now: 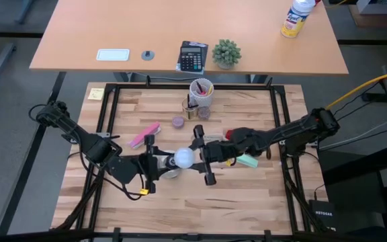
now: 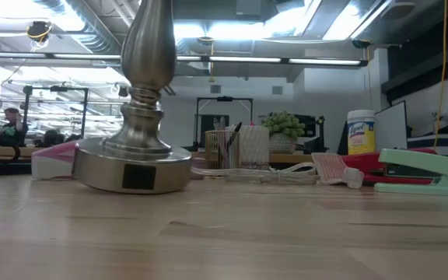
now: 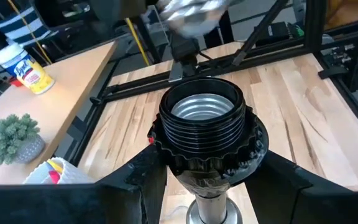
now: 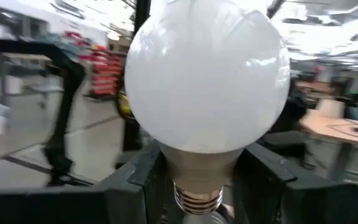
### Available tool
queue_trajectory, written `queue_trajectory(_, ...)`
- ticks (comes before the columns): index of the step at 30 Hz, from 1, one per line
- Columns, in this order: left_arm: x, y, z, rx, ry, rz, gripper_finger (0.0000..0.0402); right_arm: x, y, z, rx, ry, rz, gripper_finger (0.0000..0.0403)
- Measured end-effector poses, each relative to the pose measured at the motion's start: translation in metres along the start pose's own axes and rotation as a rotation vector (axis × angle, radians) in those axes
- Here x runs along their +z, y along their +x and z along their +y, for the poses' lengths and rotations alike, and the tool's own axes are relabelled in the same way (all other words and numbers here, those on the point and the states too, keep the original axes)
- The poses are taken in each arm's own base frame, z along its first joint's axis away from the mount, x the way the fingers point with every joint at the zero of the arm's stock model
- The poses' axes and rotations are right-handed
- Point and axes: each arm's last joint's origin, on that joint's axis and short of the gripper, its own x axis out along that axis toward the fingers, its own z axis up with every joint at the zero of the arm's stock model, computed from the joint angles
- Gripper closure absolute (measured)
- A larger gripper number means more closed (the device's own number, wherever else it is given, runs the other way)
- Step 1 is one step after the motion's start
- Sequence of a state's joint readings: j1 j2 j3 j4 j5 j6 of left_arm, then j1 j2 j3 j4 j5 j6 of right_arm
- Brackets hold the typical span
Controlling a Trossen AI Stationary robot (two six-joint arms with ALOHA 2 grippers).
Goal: Screw lightbulb
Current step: Remove the lightbulb from the lamp socket
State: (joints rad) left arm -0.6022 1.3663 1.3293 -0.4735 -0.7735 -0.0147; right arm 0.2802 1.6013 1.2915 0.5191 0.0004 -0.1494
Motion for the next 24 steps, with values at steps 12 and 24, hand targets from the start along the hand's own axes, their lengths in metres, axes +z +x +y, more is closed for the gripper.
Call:
queue_trajectory(12, 0.001, 0.003, 0.006, 0.057, -0.138, -0.010, 0.0231, -0.009, -0.004, -0.018, -0.251, -0.084, 0.151, 0.0244)
queue_trajectory(24, 0.001, 0.005, 0.008, 0.073, -0.139, -0.006, 0.0231, -0.035, -0.020, -0.069, -0.439, -0.053, 0.421, 0.0244)
